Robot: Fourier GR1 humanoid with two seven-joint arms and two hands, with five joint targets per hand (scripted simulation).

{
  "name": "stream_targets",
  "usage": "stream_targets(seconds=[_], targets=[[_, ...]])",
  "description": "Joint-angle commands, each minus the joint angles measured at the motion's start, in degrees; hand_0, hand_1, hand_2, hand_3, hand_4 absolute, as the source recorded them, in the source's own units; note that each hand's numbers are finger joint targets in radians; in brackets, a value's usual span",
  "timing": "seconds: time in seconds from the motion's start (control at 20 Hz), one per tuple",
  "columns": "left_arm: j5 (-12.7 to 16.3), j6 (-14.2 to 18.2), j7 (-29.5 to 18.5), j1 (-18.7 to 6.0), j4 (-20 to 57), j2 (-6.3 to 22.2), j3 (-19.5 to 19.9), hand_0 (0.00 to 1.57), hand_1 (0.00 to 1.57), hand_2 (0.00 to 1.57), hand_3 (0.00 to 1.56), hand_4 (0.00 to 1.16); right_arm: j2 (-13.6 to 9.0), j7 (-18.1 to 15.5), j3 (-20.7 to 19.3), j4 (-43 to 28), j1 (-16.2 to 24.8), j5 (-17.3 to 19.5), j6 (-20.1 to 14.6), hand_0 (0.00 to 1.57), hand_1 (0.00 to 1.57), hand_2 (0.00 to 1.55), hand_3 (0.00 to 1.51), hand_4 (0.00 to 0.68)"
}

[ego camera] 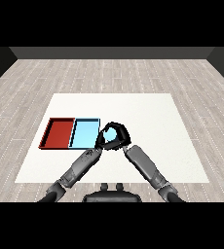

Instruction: Pick the blue can and put it in the blue box

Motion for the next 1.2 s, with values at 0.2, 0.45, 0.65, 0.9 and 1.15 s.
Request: stream_targets(seconds=[0.2, 0.45, 0.65, 0.9, 1.15], targets=[[3.69, 7.72, -7.93, 0.44, -3.35, -1.66, -0.62, 1.57, 1.57, 1.56, 1.44, 0.88, 0.75, 1.56, -2.07, 0.31, 1.17, -2.37, 2.67, 0.83, 0.83, 0.91, 0.59, 0.144], [4.86, 5.26, -12.55, -0.78, 0.57, -1.67, 1.88, 1.57, 1.57, 1.55, 1.47, 1.04, 1.51, 4.39, -1.45, -2.22, 2.23, 0.26, 1.06, 0.00, 0.00, 0.00, 0.00, 0.000], [5.17, 4.39, -14.19, 1.42, -1.73, -1.67, 1.51, 1.57, 1.57, 1.55, 1.46, 1.11, 1.52, 3.20, 3.58, -1.84, 0.69, -0.76, -6.01, 0.00, 0.00, 0.00, 0.00, 0.000], [-1.42, 3.85, -15.32, 1.10, 1.93, -1.64, 5.43, 1.57, 1.57, 1.57, 1.48, 1.15, 0.17, 3.22, -2.36, -7.35, 6.05, 1.65, -1.58, 0.00, 0.00, 0.00, 0.00, 0.000], [-1.45, 3.26, -15.25, -0.31, 3.88, -1.70, 6.71, 1.57, 1.57, 1.57, 1.49, 1.15, -2.04, 2.44, -9.70, -9.16, 5.58, -2.69, 4.99, 0.00, 0.00, 0.00, 0.00, 0.000]])
